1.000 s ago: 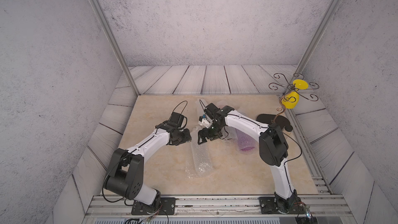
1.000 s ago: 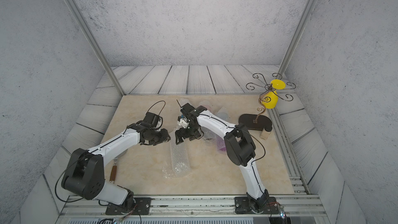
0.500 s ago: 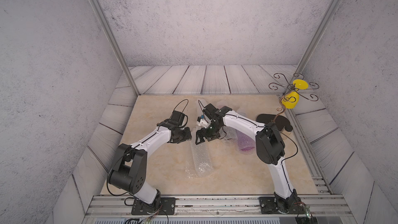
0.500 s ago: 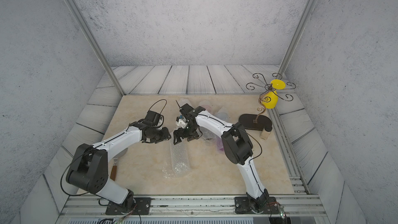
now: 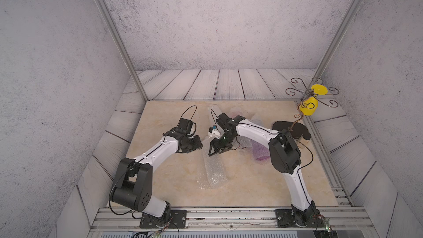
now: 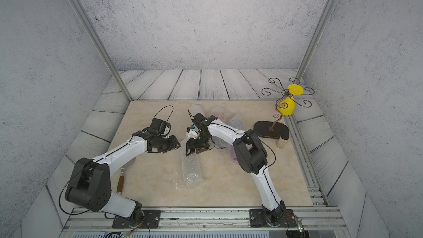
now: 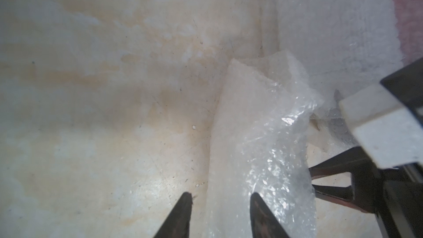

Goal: Unwrap the vase from the bubble wrap
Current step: Unwrap the bubble wrap at the center of the board.

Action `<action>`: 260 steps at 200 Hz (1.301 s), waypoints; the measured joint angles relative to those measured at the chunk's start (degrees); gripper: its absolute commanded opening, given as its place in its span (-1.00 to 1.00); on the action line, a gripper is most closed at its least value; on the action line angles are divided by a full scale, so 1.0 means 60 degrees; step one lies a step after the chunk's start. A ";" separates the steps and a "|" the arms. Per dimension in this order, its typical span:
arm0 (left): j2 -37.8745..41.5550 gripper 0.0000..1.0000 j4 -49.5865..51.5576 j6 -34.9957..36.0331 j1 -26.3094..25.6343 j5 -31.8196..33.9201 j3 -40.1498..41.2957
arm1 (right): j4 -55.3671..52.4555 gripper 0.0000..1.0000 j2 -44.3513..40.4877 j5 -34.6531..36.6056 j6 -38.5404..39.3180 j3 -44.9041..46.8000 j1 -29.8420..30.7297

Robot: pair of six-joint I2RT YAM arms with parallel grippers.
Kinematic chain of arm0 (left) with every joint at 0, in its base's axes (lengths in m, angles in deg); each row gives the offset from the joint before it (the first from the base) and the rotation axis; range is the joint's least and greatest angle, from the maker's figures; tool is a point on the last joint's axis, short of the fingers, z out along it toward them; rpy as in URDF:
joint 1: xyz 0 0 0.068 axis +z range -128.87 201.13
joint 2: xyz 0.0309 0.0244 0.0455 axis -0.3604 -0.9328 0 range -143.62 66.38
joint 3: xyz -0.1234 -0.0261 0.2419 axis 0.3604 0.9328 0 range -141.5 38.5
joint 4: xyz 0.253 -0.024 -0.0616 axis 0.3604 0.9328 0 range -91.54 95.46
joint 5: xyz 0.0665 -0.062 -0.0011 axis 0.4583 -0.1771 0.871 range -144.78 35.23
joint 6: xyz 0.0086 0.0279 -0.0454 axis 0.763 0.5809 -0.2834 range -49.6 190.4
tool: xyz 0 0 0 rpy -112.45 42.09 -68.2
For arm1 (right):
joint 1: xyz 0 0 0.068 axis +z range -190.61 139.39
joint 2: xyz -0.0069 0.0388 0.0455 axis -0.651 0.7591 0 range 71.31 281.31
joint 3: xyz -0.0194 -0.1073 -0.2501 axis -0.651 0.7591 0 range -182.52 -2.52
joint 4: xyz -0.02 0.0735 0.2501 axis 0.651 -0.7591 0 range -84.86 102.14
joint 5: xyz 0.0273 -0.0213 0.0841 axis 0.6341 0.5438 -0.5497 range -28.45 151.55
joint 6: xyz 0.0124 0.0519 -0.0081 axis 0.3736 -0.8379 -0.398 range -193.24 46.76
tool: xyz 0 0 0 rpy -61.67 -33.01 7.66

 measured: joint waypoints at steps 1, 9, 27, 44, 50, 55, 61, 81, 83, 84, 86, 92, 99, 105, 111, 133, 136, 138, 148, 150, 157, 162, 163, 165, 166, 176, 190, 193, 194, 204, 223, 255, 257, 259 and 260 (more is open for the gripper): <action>-0.0025 -0.11 0.0004 0.0015 0.0004 -0.0022 0.0000 | 0.0000 0.23 0.0000 -0.0004 0.0000 0.0004 0.0000; -0.0189 -0.11 0.0018 0.0066 0.0007 -0.0149 -0.0004 | 0.0018 0.21 -0.0004 -0.0051 0.0000 0.0022 -0.0022; -0.0630 -0.21 0.0062 0.0102 0.0015 -0.0335 -0.0007 | 0.0044 0.07 -0.0015 -0.0197 0.0018 0.0073 -0.0069; -0.0863 -0.31 0.0138 0.0109 0.0076 -0.0441 -0.0044 | 0.0062 -0.06 -0.0025 -0.0291 -0.0044 0.0084 -0.0117; -0.0882 -0.35 0.0146 0.0095 0.0095 -0.0484 -0.0058 | 0.0066 -0.10 -0.0029 -0.0331 -0.0047 0.0087 -0.0135; -0.0882 -0.38 0.0142 0.0066 0.0102 -0.0535 -0.0062 | 0.0066 -0.14 -0.0051 -0.0331 -0.0033 0.0106 -0.0149; -0.0882 -0.42 0.0124 0.0058 0.0102 -0.0557 -0.0066 | 0.0080 -0.19 -0.0073 -0.0339 -0.0018 0.0138 -0.0160; -0.0885 -0.49 0.0095 0.0036 0.0098 -0.0608 -0.0069 | 0.0208 -0.41 -0.0197 -0.0379 0.0073 0.0310 -0.0193; -0.0885 -0.50 0.0095 0.0029 0.0098 -0.0605 -0.0069 | 0.0208 -0.43 -0.0204 -0.0382 0.0055 0.0324 -0.0193; -0.0885 -0.50 0.0091 0.0026 0.0098 -0.0608 -0.0069 | 0.0215 -0.44 -0.0208 -0.0379 0.0055 0.0331 -0.0193; -0.0889 -0.51 0.0084 0.0033 0.0098 -0.0623 -0.0069 | 0.0222 -0.46 -0.0219 -0.0375 0.0080 0.0342 -0.0193; -0.0885 -0.53 0.0076 0.0022 0.0098 -0.0619 -0.0069 | 0.0244 -0.51 -0.0233 -0.0375 0.0087 0.0368 -0.0193; -0.0889 -0.53 0.0084 0.0036 0.0098 -0.0623 -0.0069 | 0.0306 -0.58 -0.0284 -0.0368 0.0102 0.0441 -0.0204; -0.0889 -0.53 0.0073 0.0011 0.0098 -0.0634 -0.0069 | 0.0390 -0.63 -0.0361 -0.0390 0.0131 0.0557 -0.0211; -0.0889 -0.53 0.0051 0.0018 0.0098 -0.0637 -0.0069 | 0.0452 -0.66 -0.0426 -0.0379 0.0160 0.0656 -0.0211; -0.0874 -0.45 0.0029 0.0047 0.0095 -0.0659 -0.0069 | 0.0645 -0.71 -0.0576 -0.0324 0.0178 0.0896 -0.0237; -0.0867 -0.44 0.0033 0.0062 0.0095 -0.0667 -0.0069 | 0.0652 -0.71 -0.0590 -0.0321 0.0182 0.0907 -0.0237; -0.0863 -0.44 0.0033 0.0076 0.0095 -0.0667 -0.0069 | 0.0663 -0.71 -0.0594 -0.0313 0.0182 0.0922 -0.0240; -0.0834 -0.41 0.0058 0.0113 0.0095 -0.0652 -0.0069 | 0.0674 -0.72 -0.0612 -0.0288 0.0182 0.0943 -0.0248; -0.0831 -0.41 0.0062 0.0135 0.0095 -0.0648 -0.0069 | 0.0674 -0.73 -0.0612 -0.0291 0.0182 0.0943 -0.0251; -0.0812 -0.40 0.0091 0.0186 0.0095 -0.0630 -0.0069 | 0.0674 -0.74 -0.0612 -0.0288 0.0186 0.0943 -0.0255; -0.0794 -0.40 0.0124 0.0208 0.0095 -0.0612 -0.0069 | 0.0674 -0.76 -0.0612 -0.0284 0.0193 0.0936 -0.0255; -0.0790 -0.40 0.0131 0.0229 0.0095 -0.0612 -0.0069 | 0.0670 -0.76 -0.0612 -0.0284 0.0200 0.0933 -0.0255; -0.0787 -0.40 0.0142 0.0255 0.0095 -0.0601 -0.0069 | 0.0670 -0.77 -0.0612 -0.0280 0.0200 0.0929 -0.0255; -0.0783 -0.40 0.0149 0.0259 0.0095 -0.0601 -0.0069 | 0.0667 -0.78 -0.0612 -0.0280 0.0200 0.0929 -0.0255; -0.0725 -0.39 0.0229 0.0346 0.0091 -0.0565 -0.0069 | 0.0637 -0.82 -0.0612 -0.0248 0.0259 0.0900 -0.0251; -0.0630 -0.39 0.0350 0.0463 0.0091 -0.0463 -0.0058 | 0.0568 -0.87 -0.0612 -0.0127 0.0331 0.0871 -0.0251; -0.0612 -0.39 0.0390 0.0481 0.0091 -0.0423 -0.0051 | 0.0546 -0.88 -0.0612 -0.0087 0.0321 0.0871 -0.0251; -0.0608 -0.39 0.0401 0.0484 0.0095 -0.0419 -0.0051 | 0.0535 -0.88 -0.0612 -0.0062 0.0335 0.0871 -0.0251; -0.0557 -0.39 0.0539 0.0532 0.0095 -0.0328 -0.0022 | 0.0463 -0.92 -0.0612 0.0131 0.0361 0.0878 -0.0255; -0.0525 -0.39 0.0809 0.0554 0.0095 -0.0248 -0.0004 | 0.0401 -0.97 -0.0586 0.0619 0.0386 0.1060 -0.0237; -0.0335 -0.39 0.1035 0.0565 0.0091 -0.0211 0.0018 | 0.0372 -0.98 -0.0586 0.0965 0.0390 0.1268 -0.0175; -0.0335 -0.39 0.1035 0.0576 0.0091 -0.0215 0.0022 | 0.0375 -0.98 -0.0586 0.0973 0.0393 0.1268 -0.0171; -0.0335 -0.39 0.1035 0.0579 0.0091 -0.0215 0.0022 | 0.0375 -0.98 -0.0586 0.0976 0.0390 0.1268 -0.0168; -0.0335 -0.39 0.1035 0.0579 0.0091 -0.0219 0.0018 | 0.0375 -0.98 -0.0586 0.0984 0.0390 0.1268 -0.0168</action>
